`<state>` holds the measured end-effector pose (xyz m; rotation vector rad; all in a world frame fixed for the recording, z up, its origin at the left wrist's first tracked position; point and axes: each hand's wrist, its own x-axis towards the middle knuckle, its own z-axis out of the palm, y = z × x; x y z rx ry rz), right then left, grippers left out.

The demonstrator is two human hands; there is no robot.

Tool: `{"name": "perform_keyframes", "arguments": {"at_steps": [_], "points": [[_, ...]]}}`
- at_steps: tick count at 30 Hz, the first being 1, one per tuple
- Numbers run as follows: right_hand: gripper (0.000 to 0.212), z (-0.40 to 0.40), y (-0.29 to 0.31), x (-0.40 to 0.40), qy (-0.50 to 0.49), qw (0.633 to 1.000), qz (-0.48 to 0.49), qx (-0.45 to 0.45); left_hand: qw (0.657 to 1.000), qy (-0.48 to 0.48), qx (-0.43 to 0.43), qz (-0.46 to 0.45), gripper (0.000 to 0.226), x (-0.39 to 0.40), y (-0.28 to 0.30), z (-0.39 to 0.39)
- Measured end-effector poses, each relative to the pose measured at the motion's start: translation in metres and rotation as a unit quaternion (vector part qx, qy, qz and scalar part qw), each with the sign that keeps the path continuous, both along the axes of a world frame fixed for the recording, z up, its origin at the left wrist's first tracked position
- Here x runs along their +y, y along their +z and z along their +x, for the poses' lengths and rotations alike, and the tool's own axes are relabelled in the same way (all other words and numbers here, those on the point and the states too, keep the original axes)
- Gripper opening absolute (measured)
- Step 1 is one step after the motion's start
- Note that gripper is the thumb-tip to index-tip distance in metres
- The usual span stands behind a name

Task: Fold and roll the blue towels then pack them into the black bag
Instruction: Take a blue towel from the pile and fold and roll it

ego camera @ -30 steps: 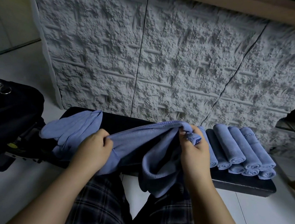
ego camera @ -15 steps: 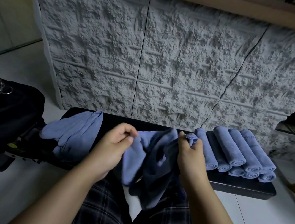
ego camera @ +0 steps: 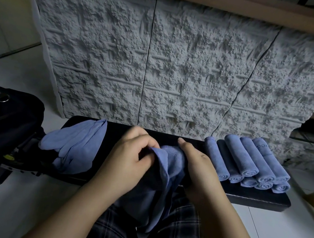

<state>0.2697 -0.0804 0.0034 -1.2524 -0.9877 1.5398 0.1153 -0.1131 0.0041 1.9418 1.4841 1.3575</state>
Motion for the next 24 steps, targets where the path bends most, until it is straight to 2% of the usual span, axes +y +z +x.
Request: {"name": "perform_keyframes", "arguments": {"at_steps": [3, 5, 7, 9, 12, 13, 15, 17, 20, 22, 24], "points": [[0.037, 0.003, 0.002, -0.001, 0.006, 1.000, 0.014, -0.028, 1.000, 0.021, 0.001, 0.022, 0.009, -0.001, -0.001, -0.004], [0.055, 0.003, 0.002, -0.003, 0.000, 0.999, 0.036, -0.033, 0.999, 0.014, -0.041, -0.022, 0.016, -0.003, -0.001, -0.004], [0.064, 0.001, 0.003, -0.005, 0.003, 0.998, 0.054, -0.033, 0.997, -0.007, -0.061, -0.044, 0.013, -0.004, -0.001, 0.000], [0.062, -0.002, 0.005, -0.008, 0.026, 0.997, 0.070, -0.036, 0.997, -0.025, -0.057, -0.039, 0.010, -0.005, -0.001, 0.004], [0.038, 0.000, 0.005, -0.009, 0.078, 0.993, 0.087, -0.035, 0.997, -0.022, -0.059, -0.048, 0.014, -0.006, 0.001, 0.007], [0.036, 0.001, 0.006, -0.010, 0.100, 0.990, 0.092, -0.024, 0.996, -0.023, -0.063, -0.051, 0.013, -0.006, 0.001, 0.007], [0.036, 0.002, 0.008, -0.012, 0.128, 0.987, 0.100, -0.003, 0.994, -0.030, -0.087, -0.065, 0.011, -0.008, 0.003, 0.007], [0.035, 0.001, 0.009, -0.013, 0.144, 0.983, 0.115, 0.009, 0.989, -0.025, -0.118, -0.084, 0.019, -0.010, 0.004, 0.007], [0.049, -0.001, 0.010, -0.016, 0.160, 0.980, 0.114, 0.029, 0.991, -0.009, -0.117, -0.063, 0.013, -0.009, 0.005, 0.008], [0.044, -0.001, 0.010, -0.017, 0.168, 0.978, 0.113, 0.042, 0.994, -0.012, -0.104, -0.032, 0.001, -0.008, 0.006, 0.008], [0.037, -0.003, 0.012, -0.017, 0.191, 0.974, 0.118, 0.036, 0.993, -0.018, -0.112, -0.037, 0.007, -0.007, 0.006, 0.008]]}}
